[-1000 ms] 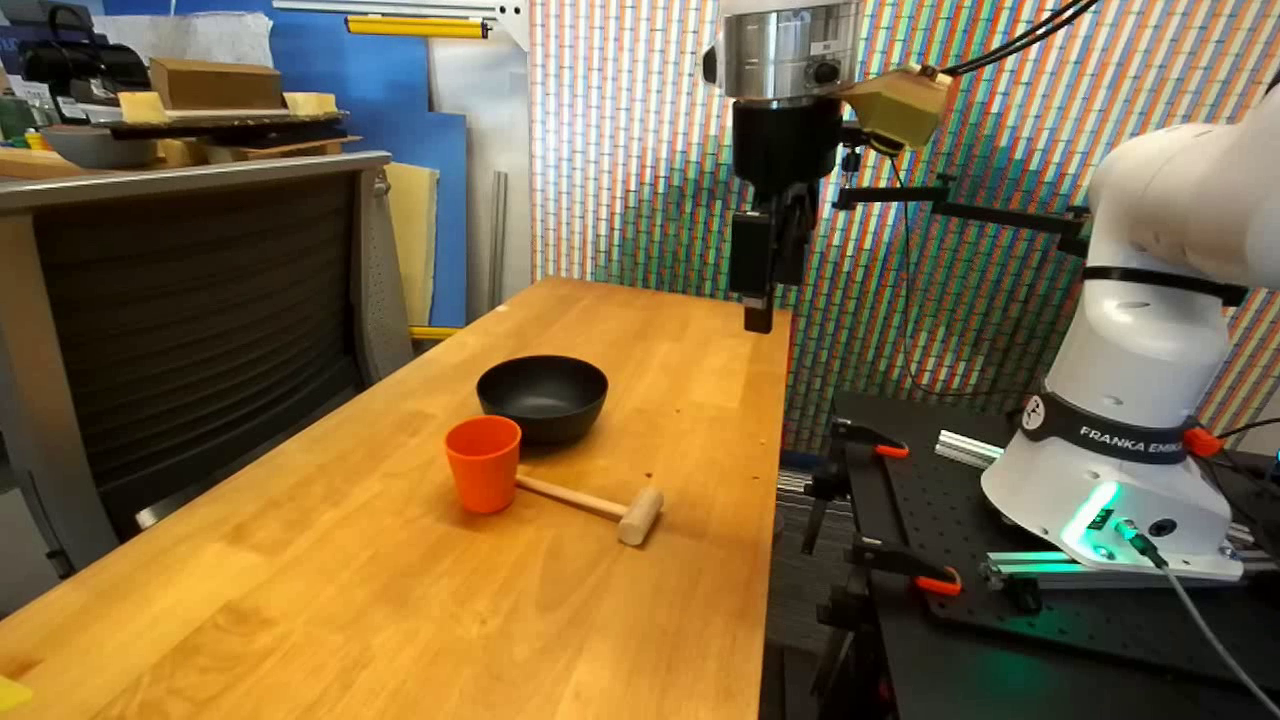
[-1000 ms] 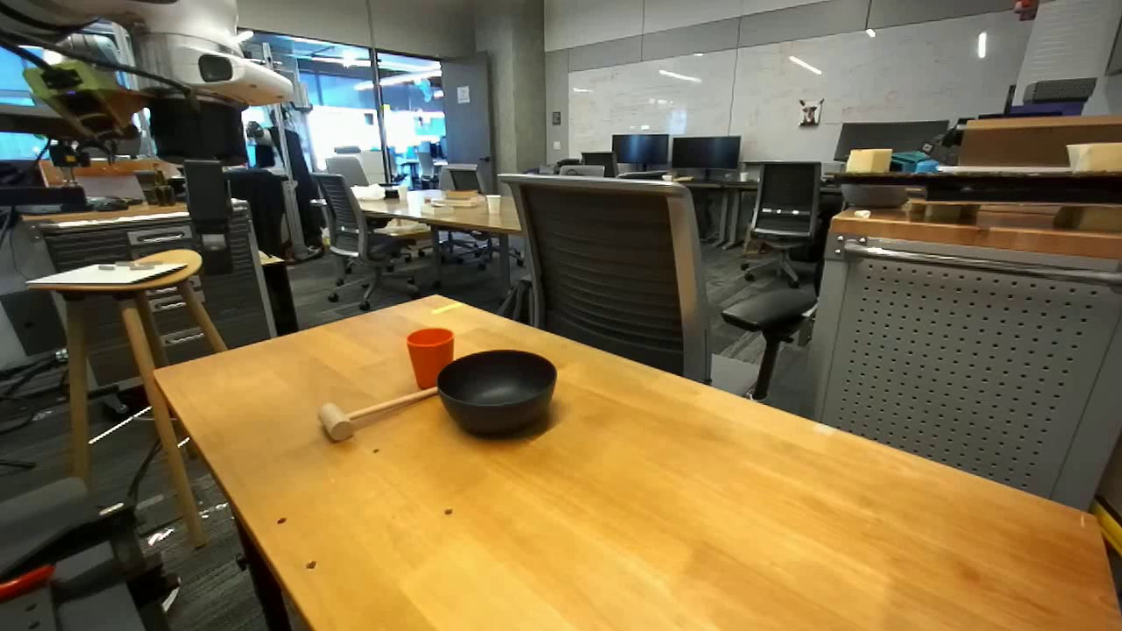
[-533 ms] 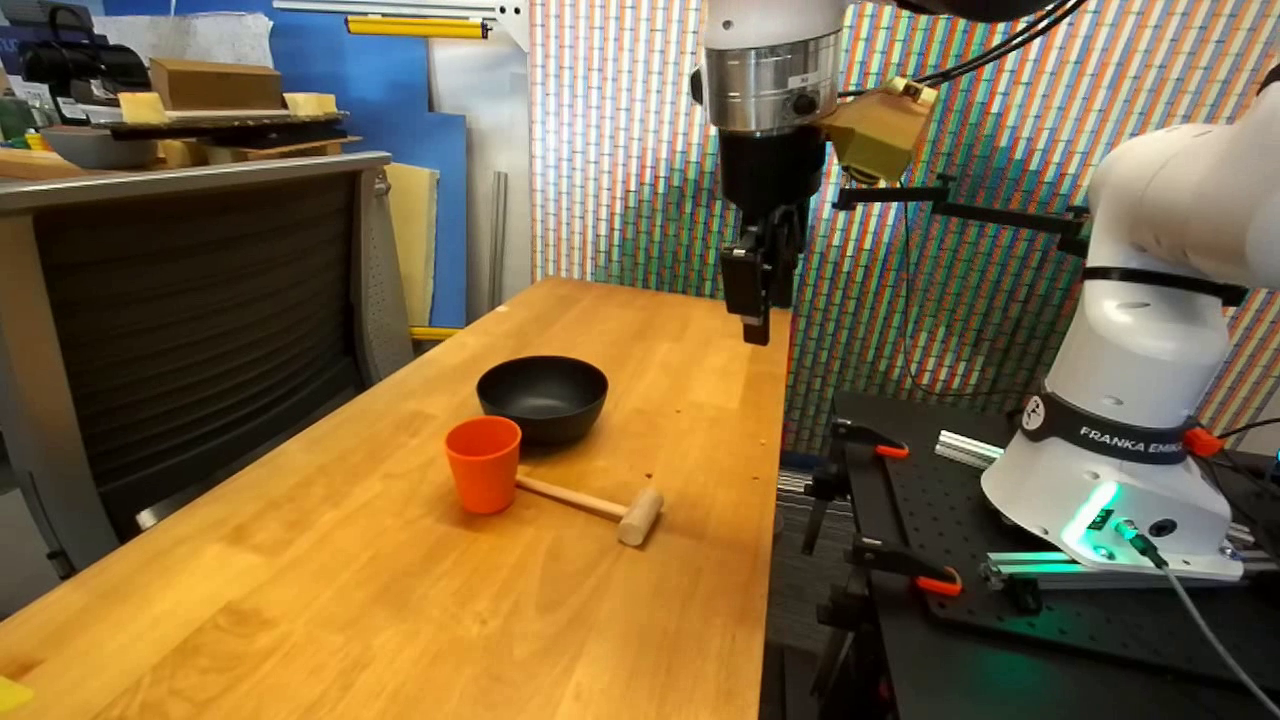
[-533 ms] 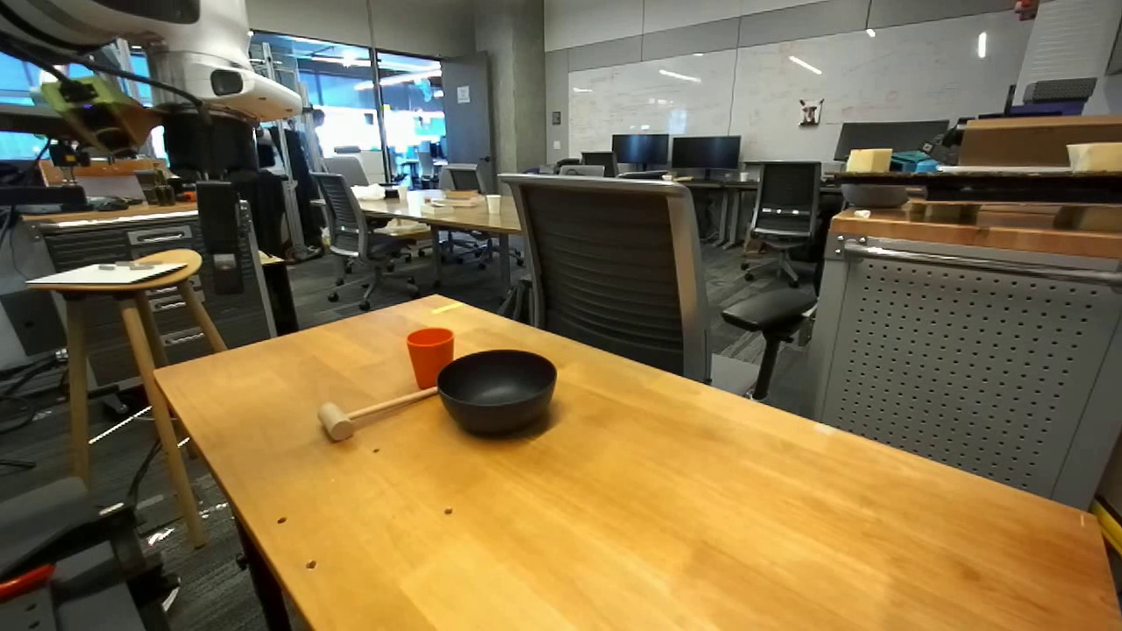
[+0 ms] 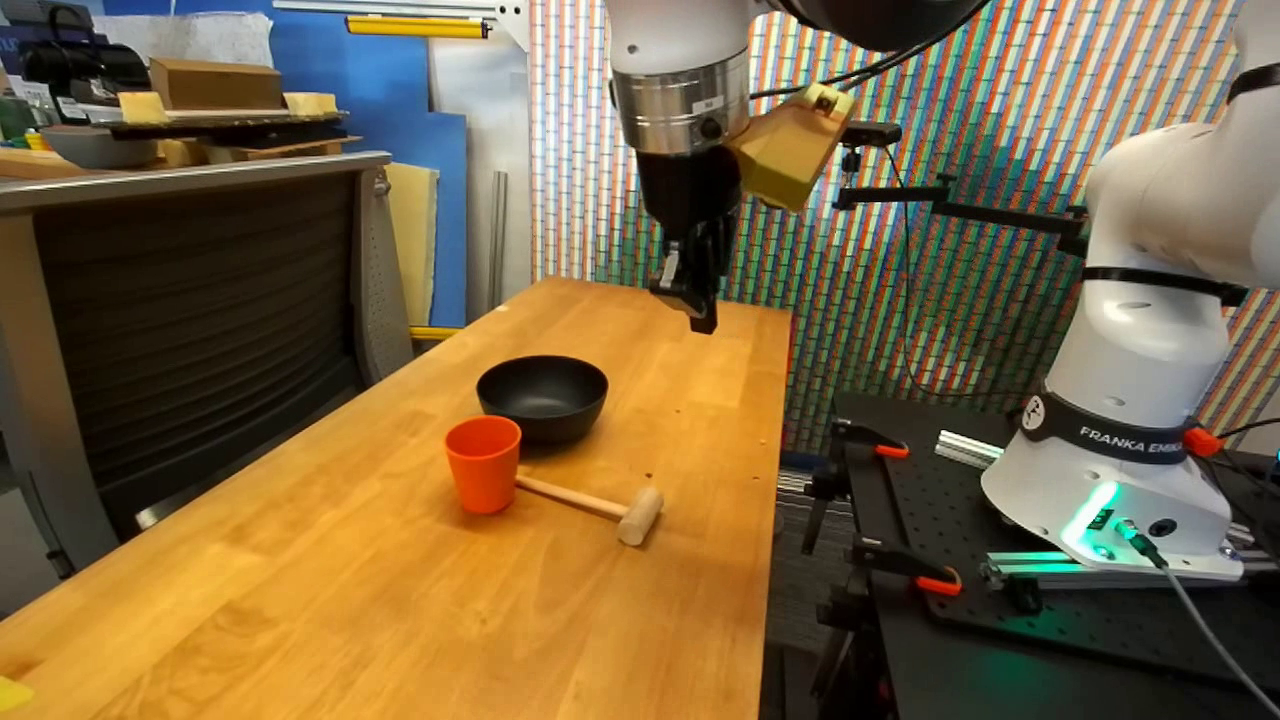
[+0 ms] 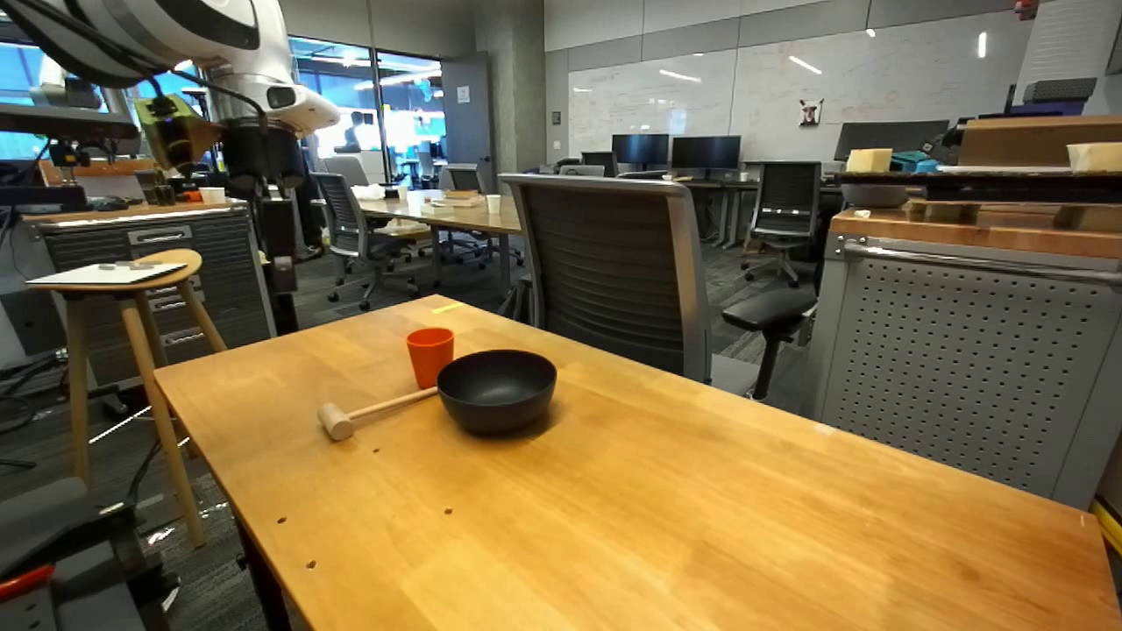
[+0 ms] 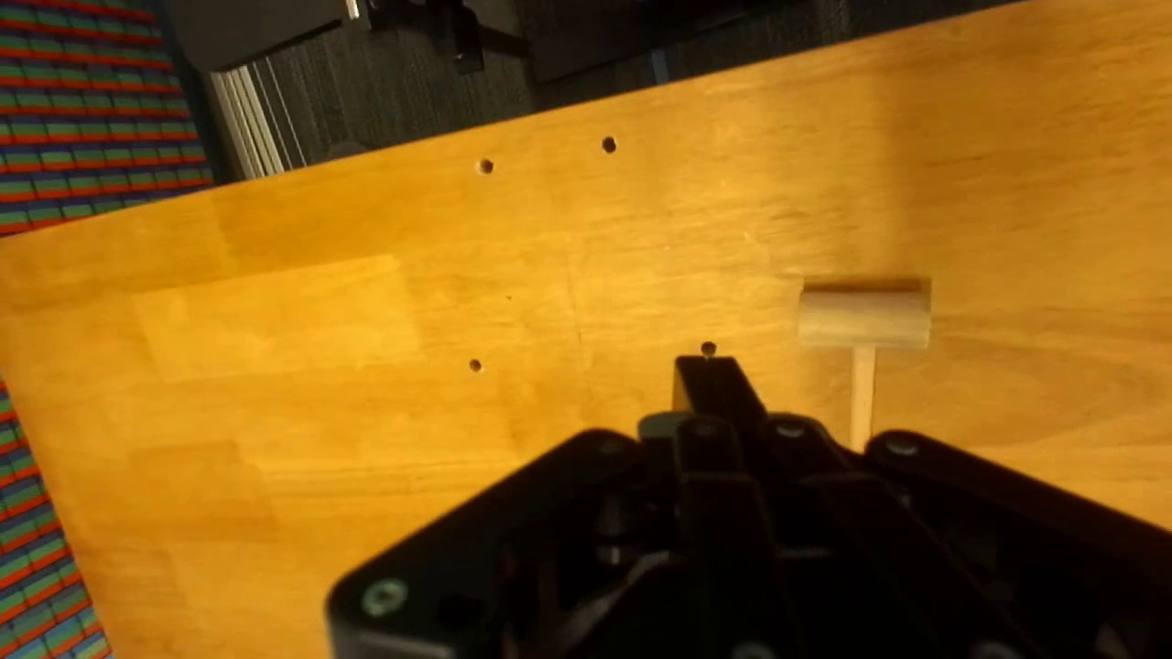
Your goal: Put the orange cup in the black bowl
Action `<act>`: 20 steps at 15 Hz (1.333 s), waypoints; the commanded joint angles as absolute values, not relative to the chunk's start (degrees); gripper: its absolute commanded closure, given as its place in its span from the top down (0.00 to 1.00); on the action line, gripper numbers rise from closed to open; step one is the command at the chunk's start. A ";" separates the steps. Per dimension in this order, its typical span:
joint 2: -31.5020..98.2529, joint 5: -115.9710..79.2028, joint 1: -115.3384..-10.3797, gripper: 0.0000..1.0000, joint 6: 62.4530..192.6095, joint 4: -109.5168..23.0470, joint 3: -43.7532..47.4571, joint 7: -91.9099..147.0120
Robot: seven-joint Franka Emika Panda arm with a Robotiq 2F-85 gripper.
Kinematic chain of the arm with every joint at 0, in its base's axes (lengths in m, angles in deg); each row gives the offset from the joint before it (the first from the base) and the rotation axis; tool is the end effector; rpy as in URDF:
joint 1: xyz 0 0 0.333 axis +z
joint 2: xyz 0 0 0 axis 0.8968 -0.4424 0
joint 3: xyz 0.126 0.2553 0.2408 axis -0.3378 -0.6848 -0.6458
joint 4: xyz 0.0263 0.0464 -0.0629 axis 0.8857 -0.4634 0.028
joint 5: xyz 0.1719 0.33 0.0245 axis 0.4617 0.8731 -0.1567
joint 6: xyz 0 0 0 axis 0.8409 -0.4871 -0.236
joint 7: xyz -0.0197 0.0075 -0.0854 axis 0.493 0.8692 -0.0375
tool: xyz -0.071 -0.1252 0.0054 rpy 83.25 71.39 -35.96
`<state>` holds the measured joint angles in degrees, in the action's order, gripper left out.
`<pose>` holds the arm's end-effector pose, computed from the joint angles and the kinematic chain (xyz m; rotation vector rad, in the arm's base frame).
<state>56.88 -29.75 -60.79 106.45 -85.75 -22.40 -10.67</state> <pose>0.3993 0.1471 0.3937 2.7655 -0.3047 -0.1103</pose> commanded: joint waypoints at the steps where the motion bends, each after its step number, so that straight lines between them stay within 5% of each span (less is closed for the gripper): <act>1: 46.55 -36.38 -57.90 0.07 102.11 -74.74 -20.81 -15.02; 5: 34.19 -40.89 -54.21 0.08 98.47 -62.17 -17.28 -13.82; 6: 31.18 -40.86 -53.26 0.34 98.05 -59.19 -16.04 -12.90; 7: 28.36 -40.55 -52.49 0.35 97.74 -56.26 -14.87 -10.86; 16: 7.68 -38.35 -45.92 0.99 92.94 -30.63 -7.56 5.63; 20: 0.95 -36.74 -44.63 1.00 89.06 -19.97 -6.31 11.69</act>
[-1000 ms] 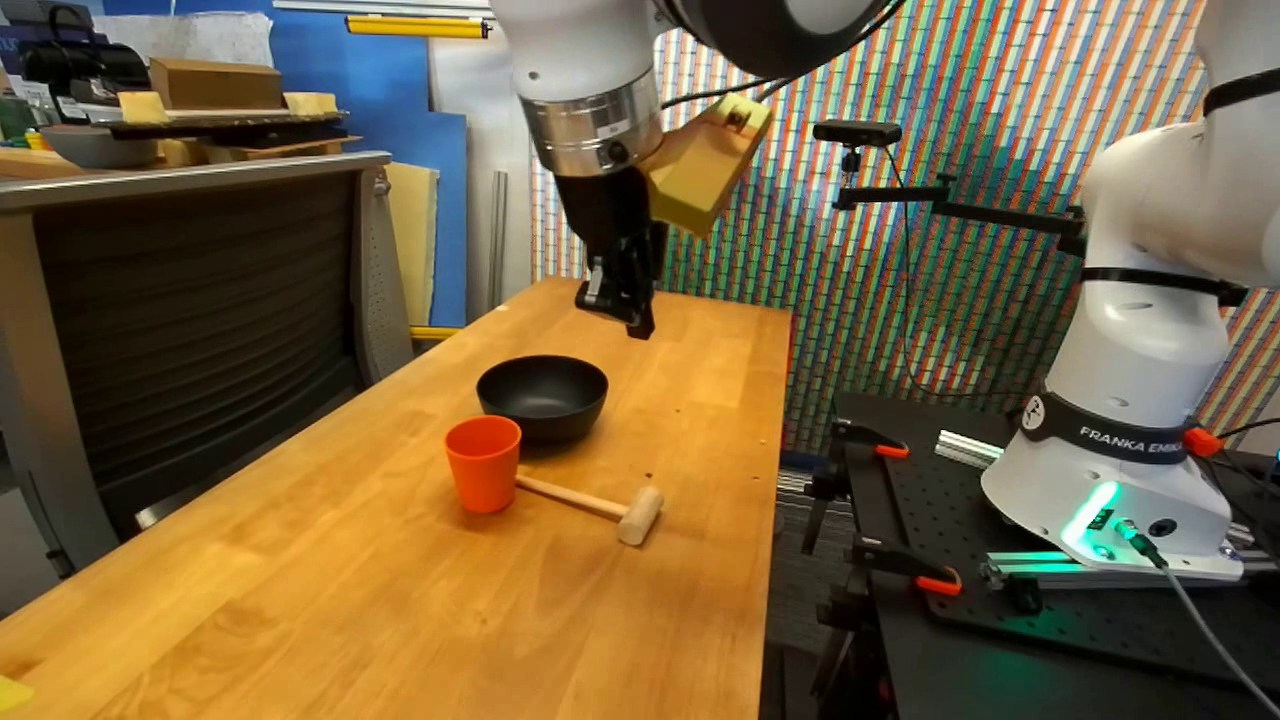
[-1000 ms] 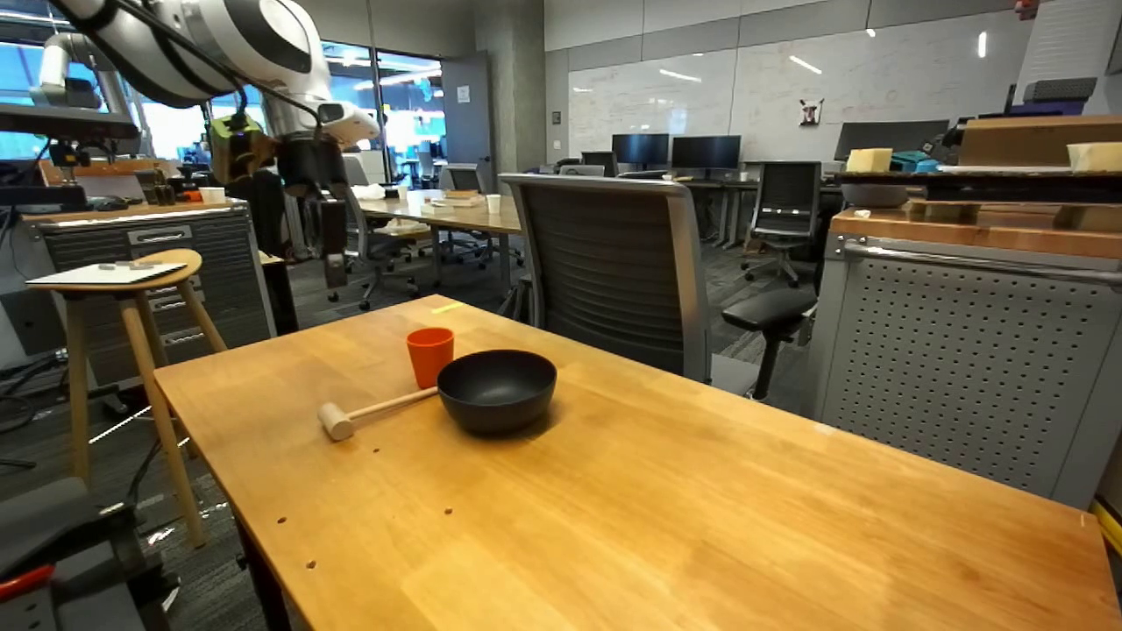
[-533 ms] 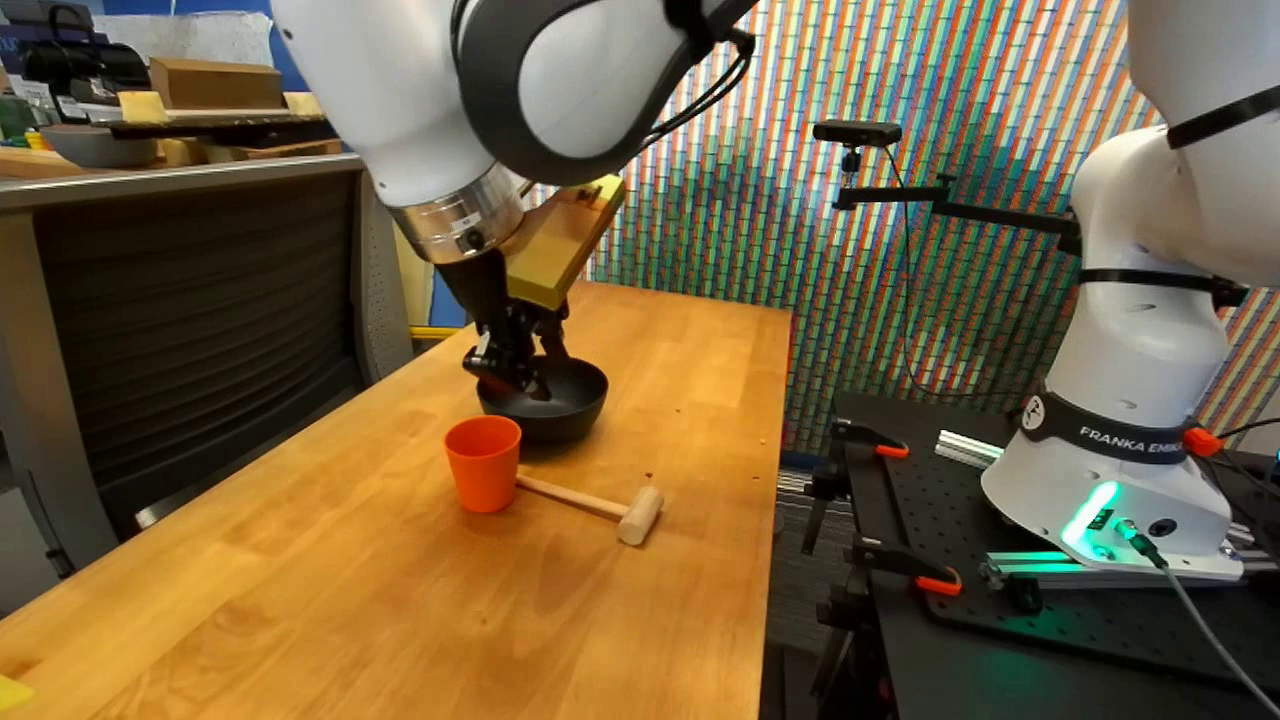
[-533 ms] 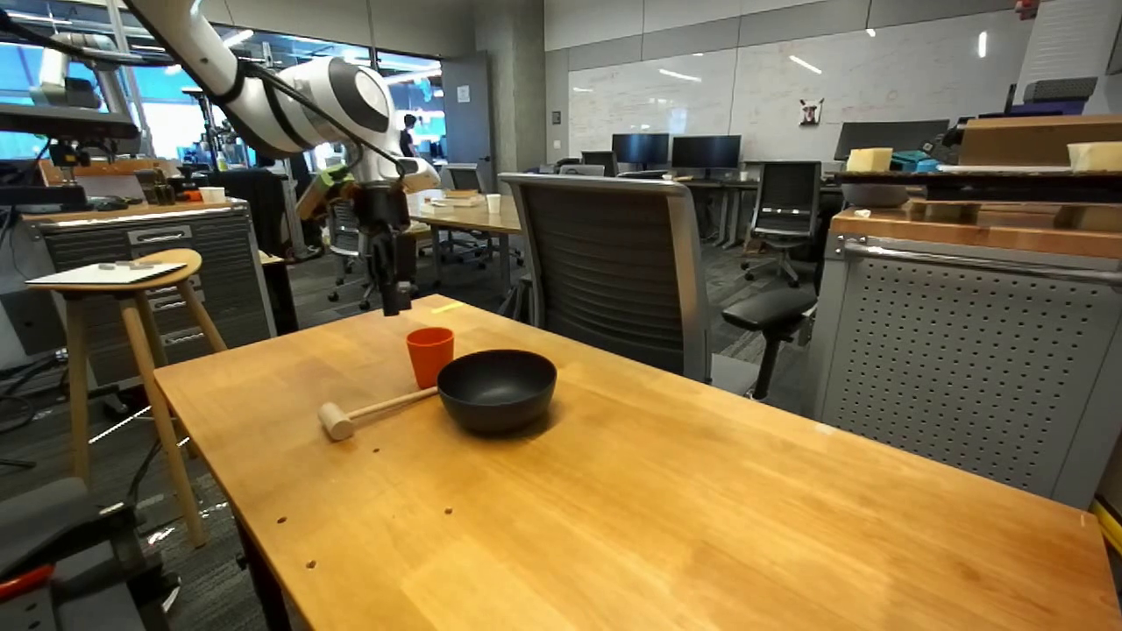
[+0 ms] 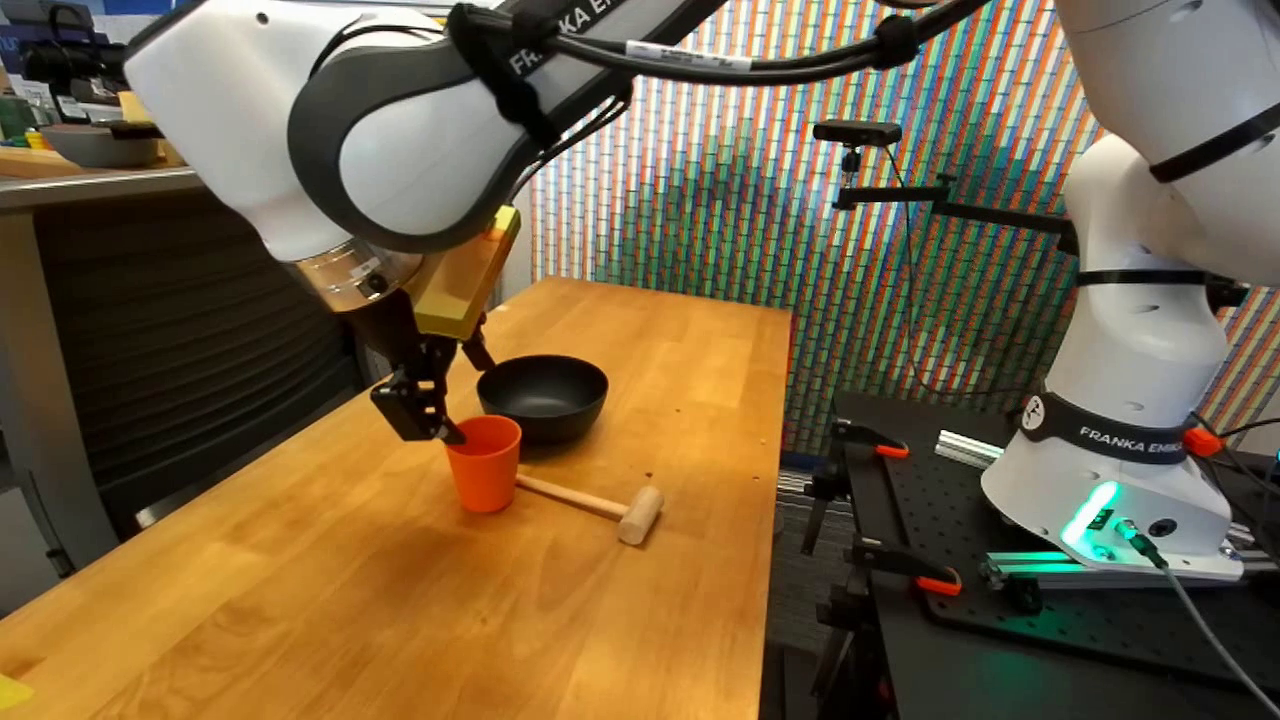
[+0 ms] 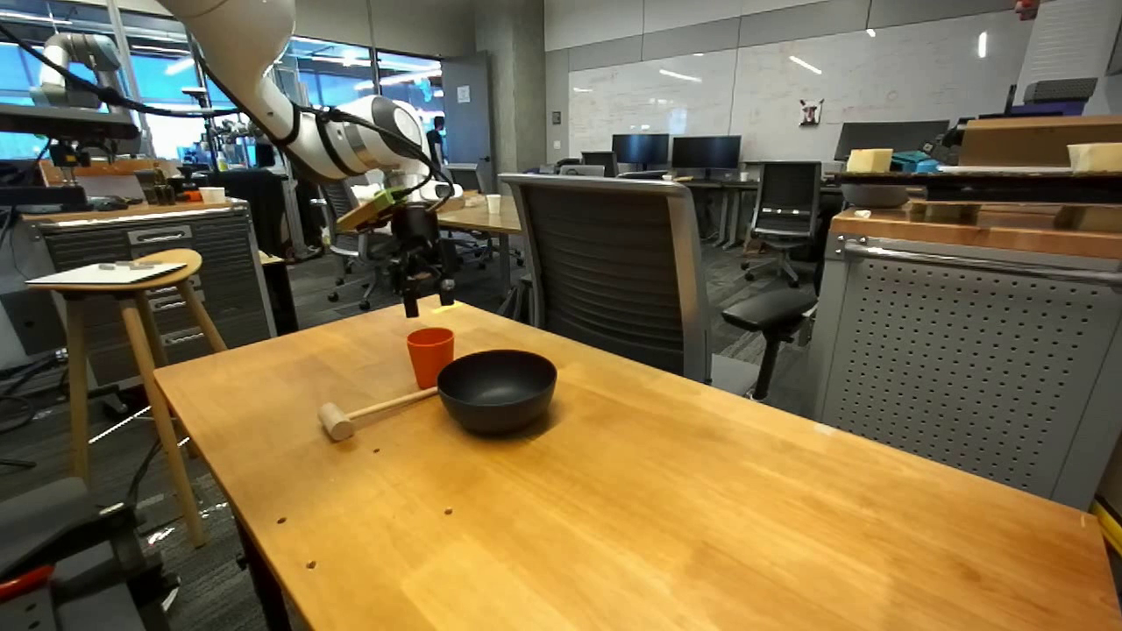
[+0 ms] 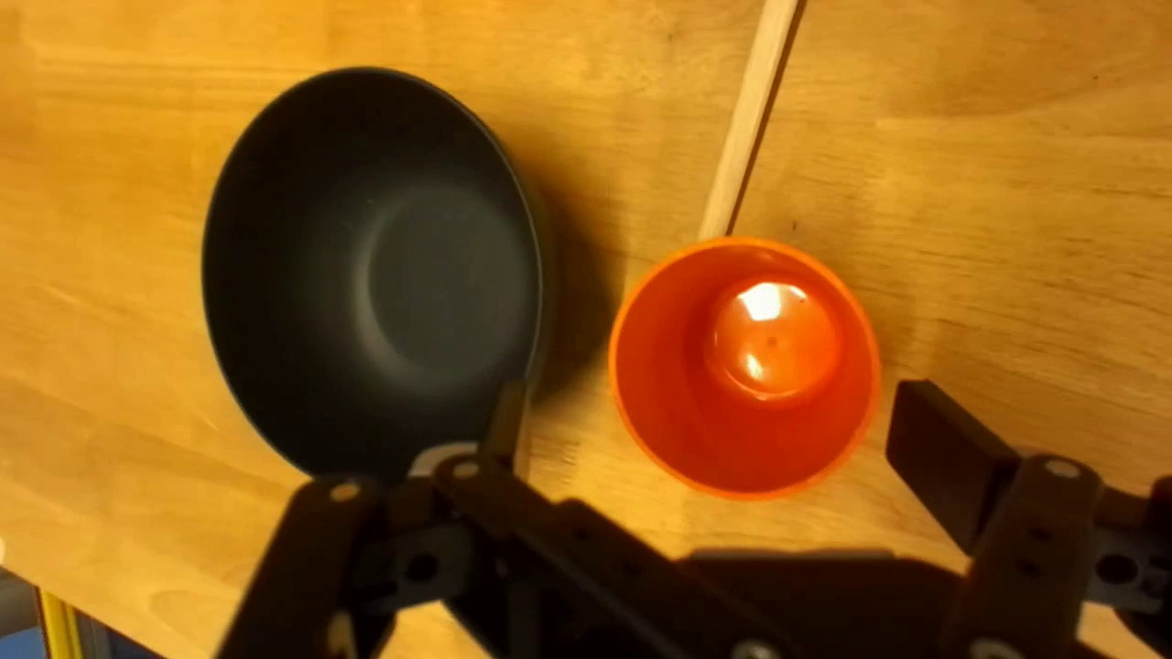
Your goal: Put the orange cup in the black bowl
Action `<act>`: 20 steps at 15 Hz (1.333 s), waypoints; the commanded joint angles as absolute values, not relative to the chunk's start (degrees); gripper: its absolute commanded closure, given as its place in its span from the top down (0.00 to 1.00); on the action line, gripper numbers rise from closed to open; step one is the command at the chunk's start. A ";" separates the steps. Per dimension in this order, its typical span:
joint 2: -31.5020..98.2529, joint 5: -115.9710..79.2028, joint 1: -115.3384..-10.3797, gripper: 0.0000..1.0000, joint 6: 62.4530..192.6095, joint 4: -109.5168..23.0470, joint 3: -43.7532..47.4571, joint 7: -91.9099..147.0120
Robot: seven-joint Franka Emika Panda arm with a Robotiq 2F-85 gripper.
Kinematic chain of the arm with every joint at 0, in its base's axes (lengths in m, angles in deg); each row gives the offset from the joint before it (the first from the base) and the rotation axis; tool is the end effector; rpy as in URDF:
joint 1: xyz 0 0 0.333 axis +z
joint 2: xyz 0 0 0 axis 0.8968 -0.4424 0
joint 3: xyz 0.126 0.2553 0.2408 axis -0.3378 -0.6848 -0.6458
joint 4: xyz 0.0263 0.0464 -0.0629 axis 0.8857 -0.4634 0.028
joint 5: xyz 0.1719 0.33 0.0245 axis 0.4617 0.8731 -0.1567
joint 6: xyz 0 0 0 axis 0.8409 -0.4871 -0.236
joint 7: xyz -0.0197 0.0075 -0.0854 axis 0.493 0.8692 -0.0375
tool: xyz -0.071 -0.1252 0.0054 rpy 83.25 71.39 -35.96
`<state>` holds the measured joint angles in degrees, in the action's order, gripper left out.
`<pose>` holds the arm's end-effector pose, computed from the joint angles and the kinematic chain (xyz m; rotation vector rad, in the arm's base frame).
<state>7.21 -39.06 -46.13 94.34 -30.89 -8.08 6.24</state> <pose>0.6648 0.2203 0.2659 2.6927 0.1386 -0.2729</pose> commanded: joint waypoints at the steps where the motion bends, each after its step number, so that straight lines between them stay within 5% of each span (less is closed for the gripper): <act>1: -0.69 -35.98 -44.58 1.00 87.72 -17.30 -6.10 12.91; 14: -14.43 -24.37 -44.57 1.00 75.65 -0.04 -6.58 21.20; 15: -14.91 -24.27 -44.51 0.75 74.97 0.56 -6.41 21.02; 16: -15.46 -24.20 -44.47 0.74 74.40 1.30 -6.34 21.01; 20: -16.99 -23.83 -44.57 0.42 72.86 3.85 -6.20 21.00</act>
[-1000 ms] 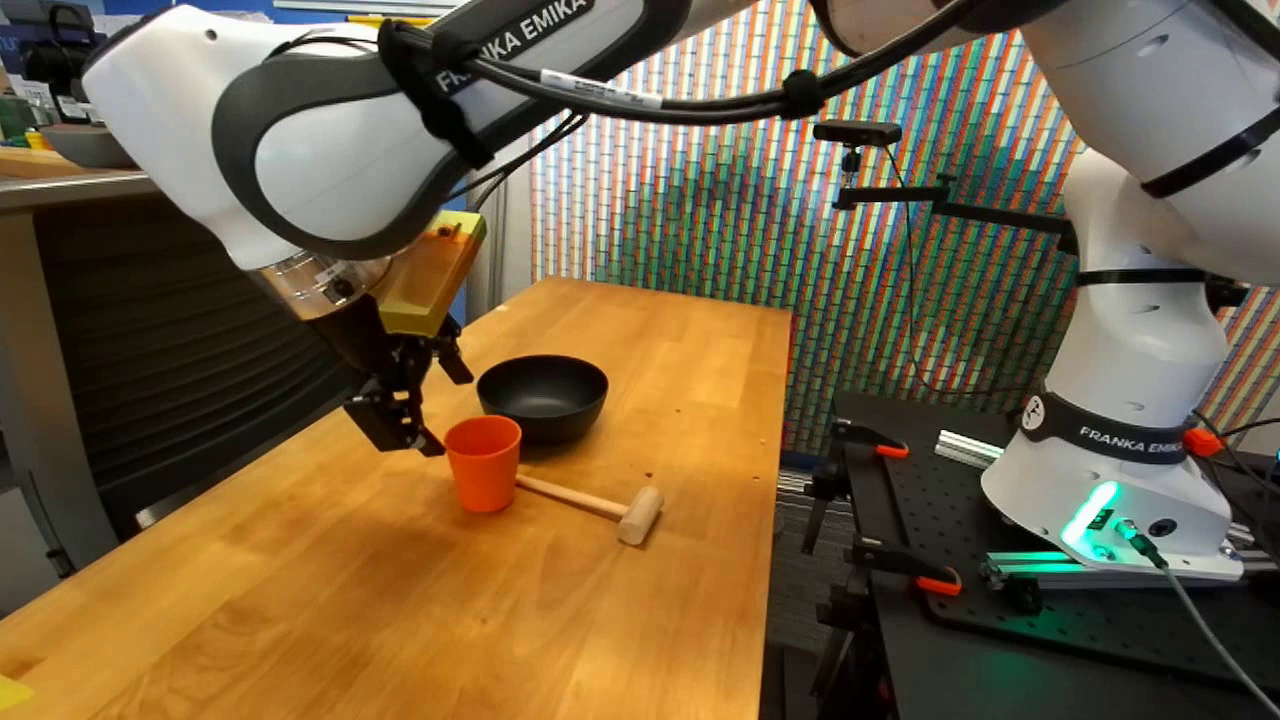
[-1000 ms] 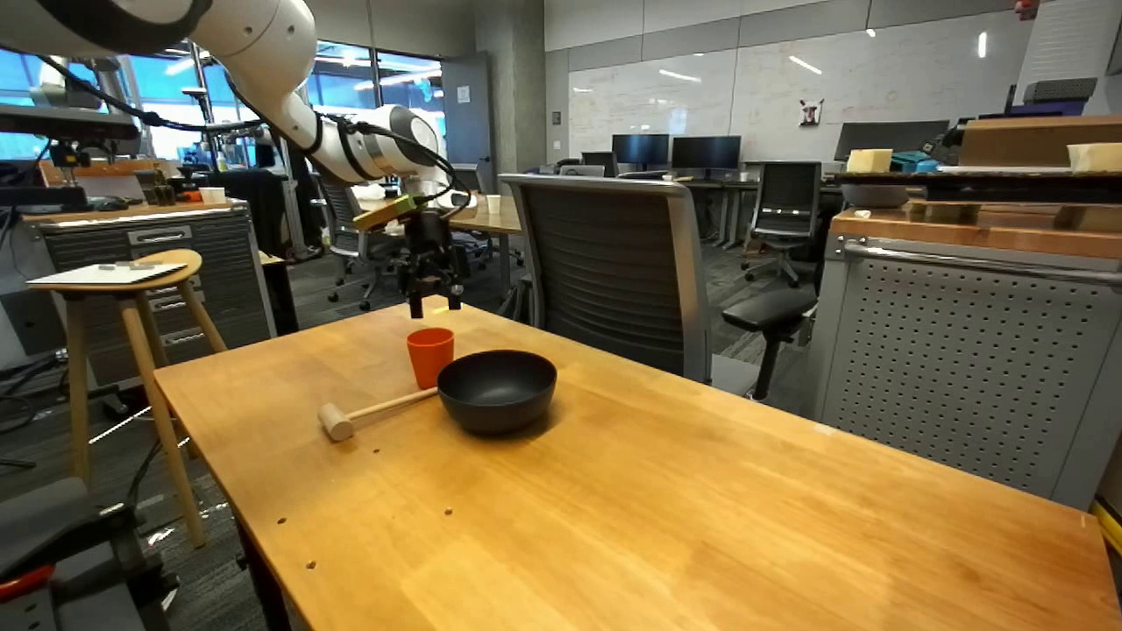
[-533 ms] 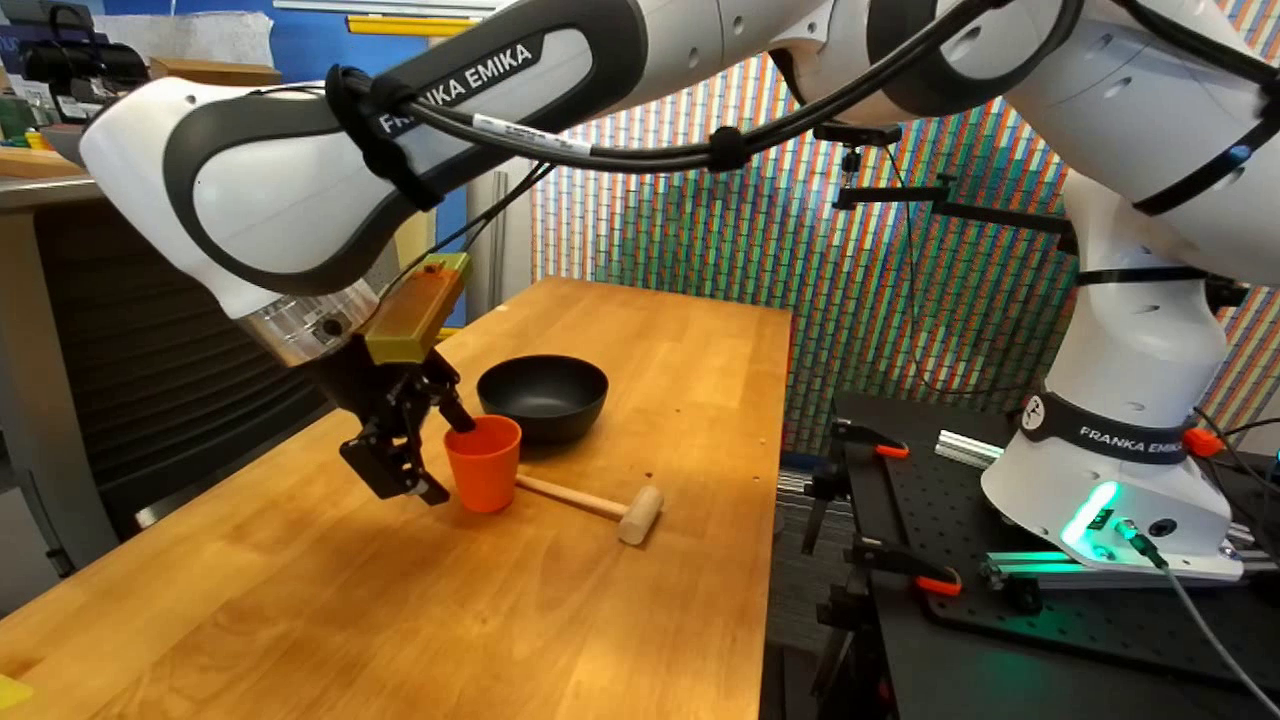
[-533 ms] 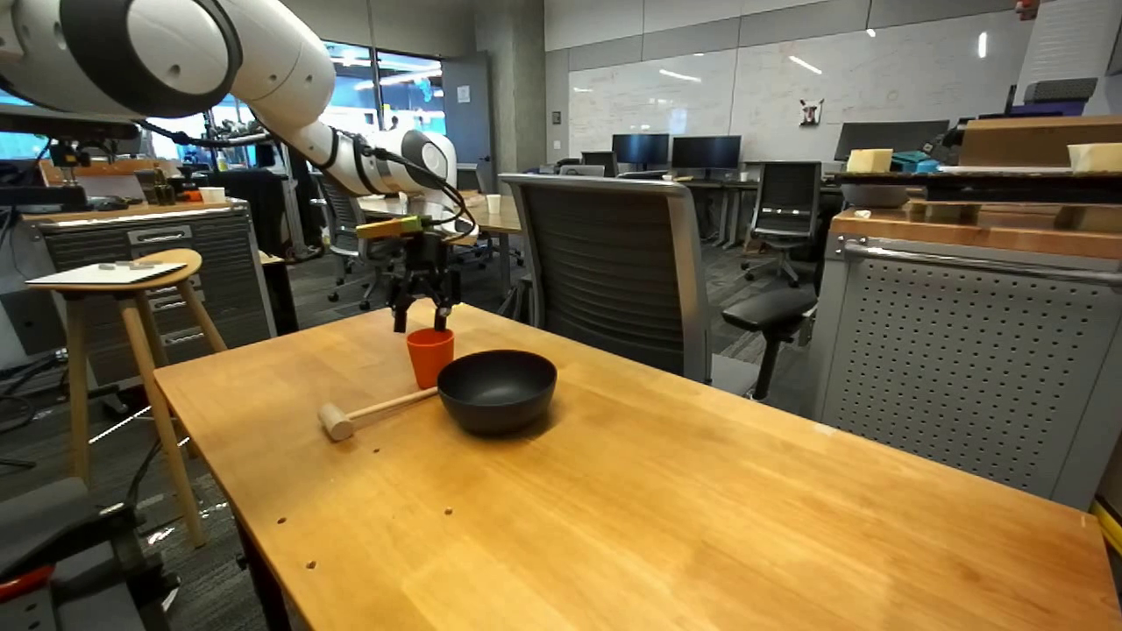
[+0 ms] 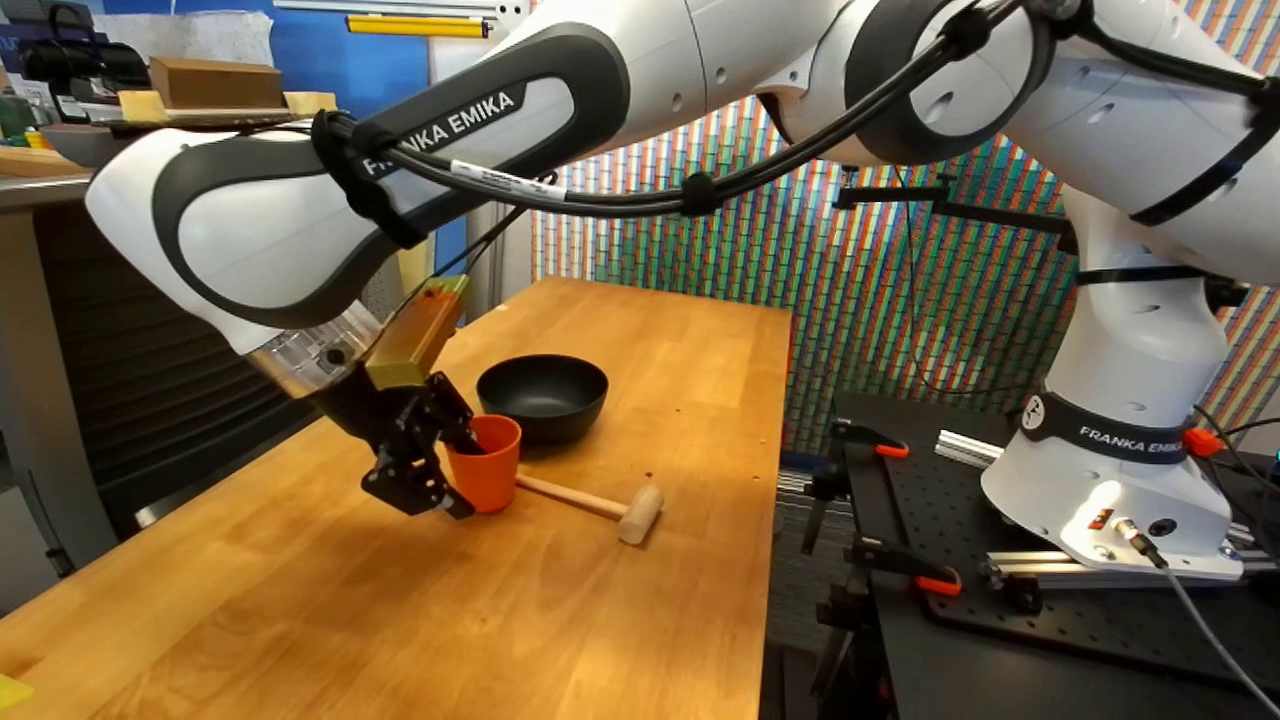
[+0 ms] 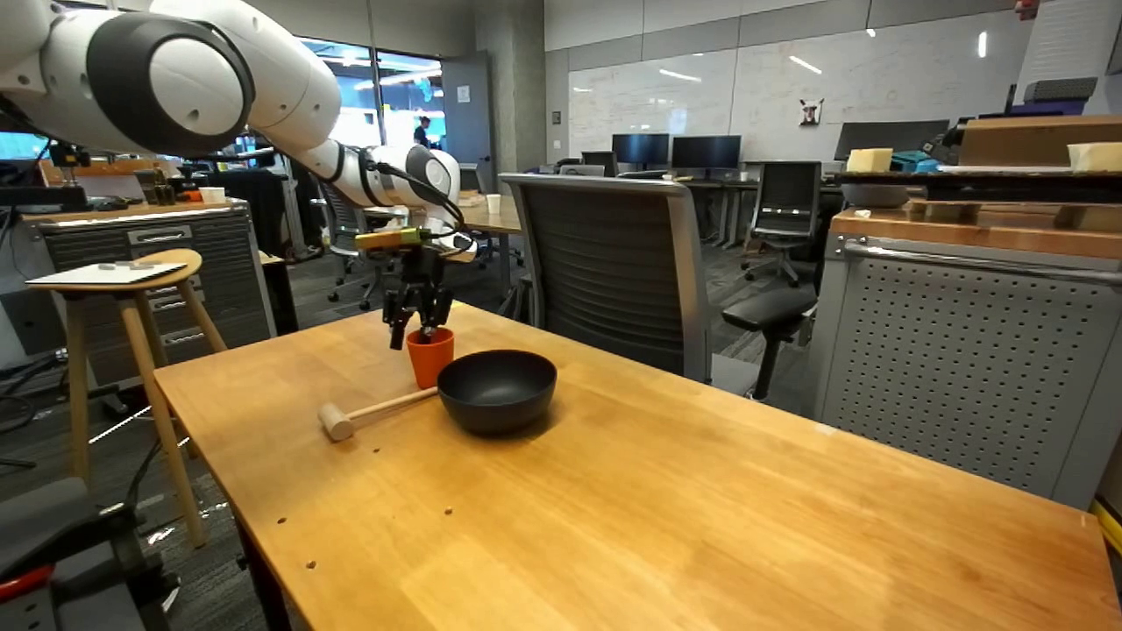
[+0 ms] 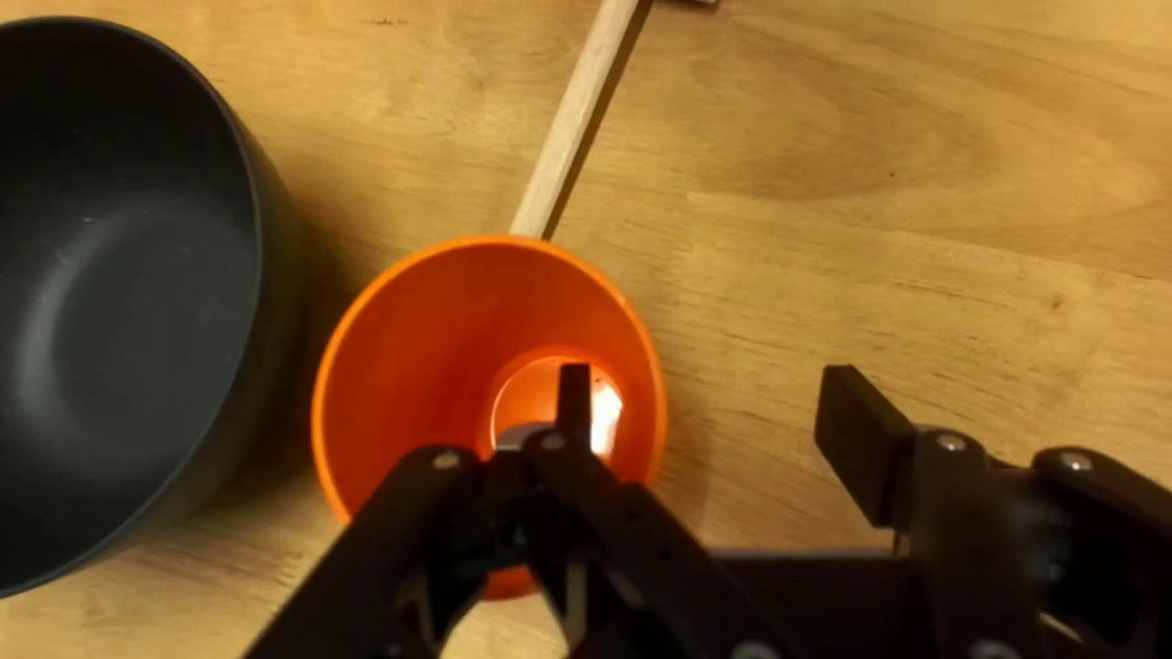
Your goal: Put the orange cup in the black bowl
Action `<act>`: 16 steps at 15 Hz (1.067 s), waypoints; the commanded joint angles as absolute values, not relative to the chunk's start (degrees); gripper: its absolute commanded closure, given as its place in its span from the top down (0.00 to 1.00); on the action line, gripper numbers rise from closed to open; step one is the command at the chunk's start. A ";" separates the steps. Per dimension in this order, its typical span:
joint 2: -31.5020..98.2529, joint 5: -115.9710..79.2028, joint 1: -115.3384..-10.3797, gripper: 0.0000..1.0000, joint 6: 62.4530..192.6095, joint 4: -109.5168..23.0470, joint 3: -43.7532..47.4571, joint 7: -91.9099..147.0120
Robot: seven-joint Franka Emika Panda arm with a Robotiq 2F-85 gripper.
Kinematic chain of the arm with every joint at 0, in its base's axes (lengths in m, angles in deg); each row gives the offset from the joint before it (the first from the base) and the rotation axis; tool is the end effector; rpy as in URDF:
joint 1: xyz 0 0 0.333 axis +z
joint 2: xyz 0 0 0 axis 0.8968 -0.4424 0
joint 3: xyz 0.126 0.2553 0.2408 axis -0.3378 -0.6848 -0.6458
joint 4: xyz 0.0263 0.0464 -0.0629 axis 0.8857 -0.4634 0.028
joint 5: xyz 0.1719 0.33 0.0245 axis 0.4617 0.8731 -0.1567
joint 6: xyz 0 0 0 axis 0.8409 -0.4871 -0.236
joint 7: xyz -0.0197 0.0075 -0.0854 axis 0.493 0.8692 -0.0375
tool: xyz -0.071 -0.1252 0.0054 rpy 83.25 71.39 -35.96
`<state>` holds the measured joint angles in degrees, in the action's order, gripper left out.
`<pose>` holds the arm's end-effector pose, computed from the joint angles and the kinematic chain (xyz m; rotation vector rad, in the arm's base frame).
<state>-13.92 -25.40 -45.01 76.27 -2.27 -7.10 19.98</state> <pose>0.6914 0.2493 0.1768 2.7878 0.2859 -0.7208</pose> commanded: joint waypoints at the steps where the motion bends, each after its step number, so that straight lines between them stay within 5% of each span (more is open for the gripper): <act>1: -17.28 -23.78 -44.61 0.33 72.50 4.43 -6.16 21.01; 4: -17.83 -23.60 -44.96 0.11 71.98 5.51 -6.01 20.92; 6: -17.66 -24.47 -45.81 0.04 71.88 5.33 -6.99 20.40; 16: -9.57 -28.76 -45.38 0.06 70.94 4.06 -2.06 8.38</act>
